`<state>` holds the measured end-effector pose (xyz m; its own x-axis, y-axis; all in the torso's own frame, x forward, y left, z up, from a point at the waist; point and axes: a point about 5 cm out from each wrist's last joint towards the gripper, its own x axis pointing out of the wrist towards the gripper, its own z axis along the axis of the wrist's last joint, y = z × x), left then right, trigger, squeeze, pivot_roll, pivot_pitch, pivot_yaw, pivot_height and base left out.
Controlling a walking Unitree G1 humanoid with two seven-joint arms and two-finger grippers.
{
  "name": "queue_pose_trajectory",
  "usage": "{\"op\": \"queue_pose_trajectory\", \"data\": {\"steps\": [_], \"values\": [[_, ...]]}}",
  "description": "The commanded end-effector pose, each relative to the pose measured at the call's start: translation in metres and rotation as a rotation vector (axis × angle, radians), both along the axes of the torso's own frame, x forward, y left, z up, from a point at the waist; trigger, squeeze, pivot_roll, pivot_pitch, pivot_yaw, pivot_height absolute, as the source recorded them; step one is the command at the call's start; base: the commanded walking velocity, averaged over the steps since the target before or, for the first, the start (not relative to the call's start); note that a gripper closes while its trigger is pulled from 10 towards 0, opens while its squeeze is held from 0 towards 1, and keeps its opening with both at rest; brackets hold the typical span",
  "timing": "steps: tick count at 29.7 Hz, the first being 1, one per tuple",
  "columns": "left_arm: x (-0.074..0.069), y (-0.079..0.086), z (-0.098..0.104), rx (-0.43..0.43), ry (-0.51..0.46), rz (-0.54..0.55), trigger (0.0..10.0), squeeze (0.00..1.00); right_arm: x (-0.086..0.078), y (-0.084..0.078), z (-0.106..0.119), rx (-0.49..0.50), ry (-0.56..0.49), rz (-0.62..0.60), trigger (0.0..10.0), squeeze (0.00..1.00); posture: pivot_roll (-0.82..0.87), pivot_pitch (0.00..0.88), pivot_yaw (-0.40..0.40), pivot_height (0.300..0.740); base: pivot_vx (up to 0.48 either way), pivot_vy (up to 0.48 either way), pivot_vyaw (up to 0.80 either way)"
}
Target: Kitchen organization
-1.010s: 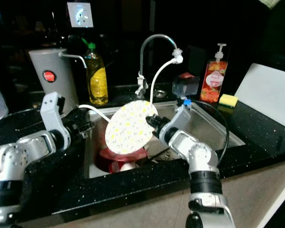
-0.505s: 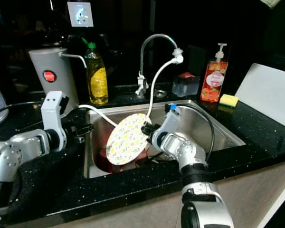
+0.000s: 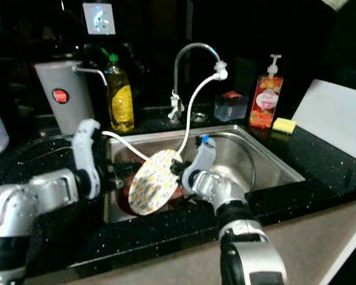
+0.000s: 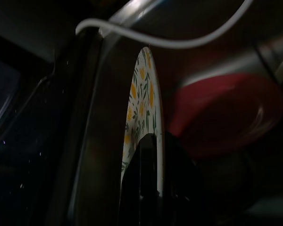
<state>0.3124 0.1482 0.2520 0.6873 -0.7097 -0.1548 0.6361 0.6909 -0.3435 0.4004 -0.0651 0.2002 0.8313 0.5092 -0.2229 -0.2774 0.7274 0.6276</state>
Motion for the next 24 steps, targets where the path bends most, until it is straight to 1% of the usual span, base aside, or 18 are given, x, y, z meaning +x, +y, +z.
{"op": "queue_pose_trajectory", "data": {"steps": [1,2,3,4,5,7,10,11,12,13,14,16,17,18,19,20,22,24], "values": [[-0.002,-0.001,-0.001,0.011,0.002,-0.009,10.0,0.0,0.002,0.002,0.005,-0.01,-0.026,-0.001,10.0,0.0,-0.02,0.0,-0.022,0.74,0.0,0.0,0.0],[-0.002,-0.001,-0.002,0.01,0.003,-0.008,10.0,0.0,0.003,0.003,0.006,-0.023,-0.037,-0.003,10.0,0.84,-0.02,0.0,-0.022,0.74,0.0,0.0,0.0],[-0.002,-0.001,-0.002,0.008,0.004,-0.007,10.0,0.0,0.004,0.004,0.007,-0.031,-0.044,-0.004,10.0,0.84,-0.02,0.0,-0.022,0.74,0.0,0.0,0.0],[-0.002,0.0,-0.001,0.009,0.003,-0.006,10.0,0.0,0.004,0.004,0.008,-0.041,-0.056,-0.007,10.0,1.0,-0.02,0.0,-0.022,0.74,0.0,0.0,0.0],[-0.002,0.0,-0.001,0.009,0.003,-0.006,10.0,0.0,0.004,0.004,0.008,-0.041,-0.056,-0.007,10.0,1.0,-0.02,0.0,-0.022,0.74,0.0,0.0,0.0],[-0.003,0.001,-0.002,0.006,0.006,-0.001,10.0,0.0,0.006,0.003,0.013,-0.043,-0.105,-0.009,10.0,1.0,-0.02,0.0,-0.022,0.74,0.0,0.0,0.0],[-0.004,0.001,-0.002,0.004,0.008,0.0,10.0,0.0,0.008,0.002,0.017,-0.032,-0.128,-0.014,10.0,1.0,-0.02,0.0,-0.021,0.74,0.0,0.0,0.0],[-0.004,0.0,-0.002,0.004,0.009,0.0,10.0,0.0,0.01,-0.001,0.023,-0.027,-0.165,-0.03,10.0,0.96,-0.02,0.0,-0.02,0.74,0.0,0.0,0.0],[-0.004,0.0,-0.003,0.004,0.009,0.0,10.0,0.0,0.011,-0.004,0.025,-0.031,-0.183,-0.039,10.0,0.03,-0.02,0.0,-0.02,0.74,0.0,0.0,0.0],[-0.004,0.0,-0.003,0.004,0.009,0.0,10.0,0.0,0.011,-0.004,0.025,-0.031,-0.183,-0.039,10.0,0.03,-0.02,0.0,-0.02,0.74,0.0,0.0,0.0],[-0.004,0.0,-0.003,0.004,0.009,0.0,10.0,0.0,0.012,-0.006,0.028,-0.041,-0.2,-0.053,10.0,0.0,-0.02,0.0,-0.02,0.74,0.0,0.0,0.0],[-0.004,0.0,-0.002,0.004,0.007,0.002,10.0,0.0,0.013,-0.014,0.038,-0.106,-0.286,-0.09,10.0,0.0,-0.02,0.0,-0.02,0.74,0.0,0.0,0.0],[-0.004,0.0,-0.002,0.004,0.007,0.002,10.0,0.0,0.013,-0.014,0.038,-0.106,-0.286,-0.09,10.0,0.0,-0.02,0.0,-0.02,0.74,0.0,0.0,0.0],[-0.003,0.0,-0.002,0.004,0.002,0.005,10.0,0.0,0.013,-0.016,0.043,-0.125,-0.322,-0.105,10.0,0.0,-0.02,0.0,-0.02,0.74,0.0,0.0,0.0],[-0.002,0.002,0.0,-0.001,-0.023,0.028,10.0,0.0,0.013,-0.021,0.051,-0.134,-0.375,-0.126,10.0,0.0,-0.03,0.0,-0.019,0.74,0.0,0.0,0.0],[-0.002,0.002,0.0,-0.001,-0.023,0.028,10.0,0.0,0.013,-0.021,0.051,-0.134,-0.375,-0.126,10.0,0.0,-0.03,0.0,-0.019,0.74,0.0,0.0,0.0],[0.001,0.005,0.002,-0.008,-0.05,0.066,10.0,0.0,0.011,-0.025,0.055,-0.143,-0.412,-0.146,10.0,0.0,-0.03,0.0,-0.019,0.74,0.0,0.0,0.0],[0.007,0.012,0.008,-0.05,-0.091,0.137,10.0,0.0,0.009,-0.032,0.059,-0.135,-0.447,-0.177,10.0,0.0,-0.03,0.0,-0.019,0.74,0.0,0.0,0.0]]}}
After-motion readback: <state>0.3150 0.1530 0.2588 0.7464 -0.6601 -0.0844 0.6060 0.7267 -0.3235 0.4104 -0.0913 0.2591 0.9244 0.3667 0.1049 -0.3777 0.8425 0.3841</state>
